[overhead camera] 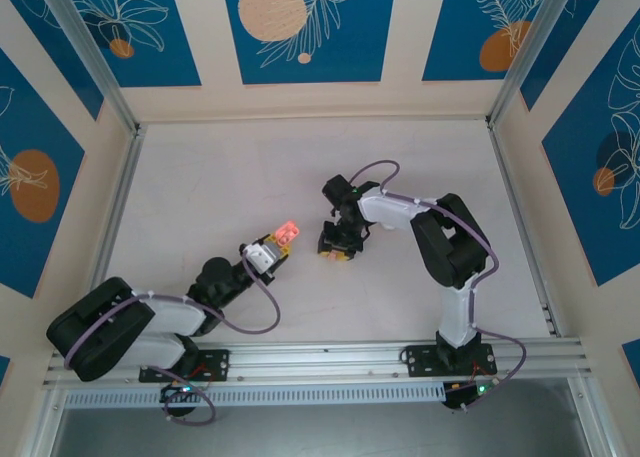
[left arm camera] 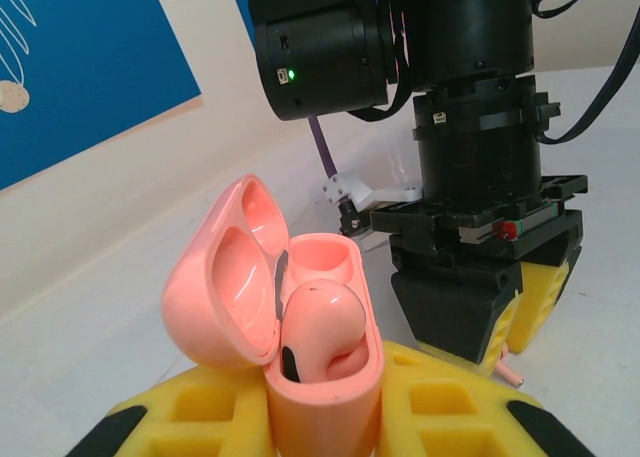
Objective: Insert wireless bluetooth earbuds into charging case
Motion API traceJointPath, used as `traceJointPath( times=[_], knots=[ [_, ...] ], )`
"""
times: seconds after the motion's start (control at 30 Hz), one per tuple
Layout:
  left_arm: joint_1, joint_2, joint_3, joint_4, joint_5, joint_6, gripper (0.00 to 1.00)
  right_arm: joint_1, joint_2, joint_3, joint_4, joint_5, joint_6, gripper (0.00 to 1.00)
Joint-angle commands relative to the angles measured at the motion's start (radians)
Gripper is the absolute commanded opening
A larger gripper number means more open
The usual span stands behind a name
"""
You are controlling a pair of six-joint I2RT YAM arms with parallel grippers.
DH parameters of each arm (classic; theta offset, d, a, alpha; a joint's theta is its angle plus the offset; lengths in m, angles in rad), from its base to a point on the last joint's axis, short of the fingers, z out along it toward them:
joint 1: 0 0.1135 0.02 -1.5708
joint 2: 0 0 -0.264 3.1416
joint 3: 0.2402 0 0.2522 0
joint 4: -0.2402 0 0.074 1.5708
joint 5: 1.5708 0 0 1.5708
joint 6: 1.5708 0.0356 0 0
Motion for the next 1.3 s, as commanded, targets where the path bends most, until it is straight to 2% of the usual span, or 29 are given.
traceJointPath(
  times=[0.0, 0.37, 0.63, 0.83, 1.07, 1.27],
  knots=[
    [-0.009, -0.029, -0.009, -0.024, -0.014, 0.021, 0.22, 0.005, 0.035, 0.039, -0.035, 0.046, -0.032, 0.41],
    [-0.008, -0.069, -0.010, -0.078, -0.017, 0.027, 0.22, 0.020, 0.066, 0.059, -0.055, 0.090, -0.051, 0.35],
    [-0.009, -0.091, -0.010, -0.106, -0.019, 0.030, 0.22, 0.017, 0.072, 0.069, -0.042, 0.099, -0.057, 0.35],
    [-0.008, -0.086, -0.008, -0.115, -0.011, 0.031, 0.22, 0.015, 0.074, 0.064, -0.022, 0.104, -0.068, 0.30],
    [-0.009, -0.012, 0.003, -0.109, 0.014, 0.028, 0.22, 0.012, 0.020, 0.021, 0.030, 0.107, -0.074, 0.28],
    [-0.009, 0.140, 0.018, 0.011, 0.046, -0.012, 0.22, 0.006, -0.081, -0.076, 0.122, 0.105, -0.071, 0.25]
  ],
)
